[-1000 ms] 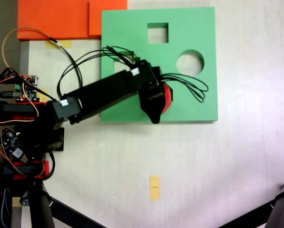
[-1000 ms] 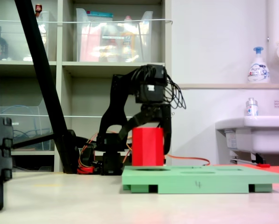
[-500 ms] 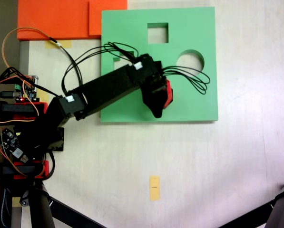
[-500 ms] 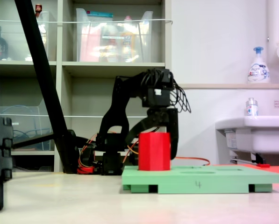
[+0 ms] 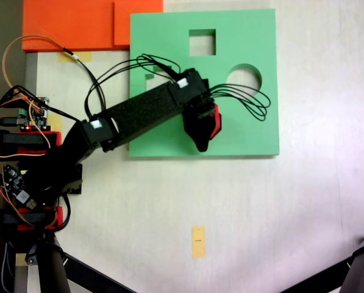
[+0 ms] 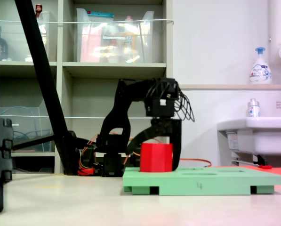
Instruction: Put the octagonal pillar block into the corresponding hole
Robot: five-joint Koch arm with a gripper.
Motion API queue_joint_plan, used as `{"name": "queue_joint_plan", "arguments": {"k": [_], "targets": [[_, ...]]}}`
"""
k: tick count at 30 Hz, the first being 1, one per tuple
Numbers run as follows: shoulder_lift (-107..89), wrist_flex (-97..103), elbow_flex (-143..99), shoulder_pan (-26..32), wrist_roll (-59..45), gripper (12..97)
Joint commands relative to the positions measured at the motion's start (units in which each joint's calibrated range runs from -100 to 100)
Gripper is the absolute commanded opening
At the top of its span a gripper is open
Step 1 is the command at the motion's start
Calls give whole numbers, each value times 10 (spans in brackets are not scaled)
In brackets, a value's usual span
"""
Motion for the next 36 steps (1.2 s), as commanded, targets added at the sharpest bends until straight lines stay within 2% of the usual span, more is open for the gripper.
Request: {"name": "queue_joint_plan", "arguments": {"k": [1,5,7,10,13,14,21,26,32,35,36], "targets": [[5,-38,39,5,3,392],[24,-38,38,6,5,437],[27,-38,38,6,5,531],[24,-38,38,9,12,613],[6,-38,38,13,22,932],[-5,-38,38,14,27,958],[-74,-38,35,16,29,958],[-220,-38,38,9,2,956],[-483,-38,73,-10,-141,955],[-606,-23,76,-42,-264,948],[-646,21,76,-63,-300,858]]}}
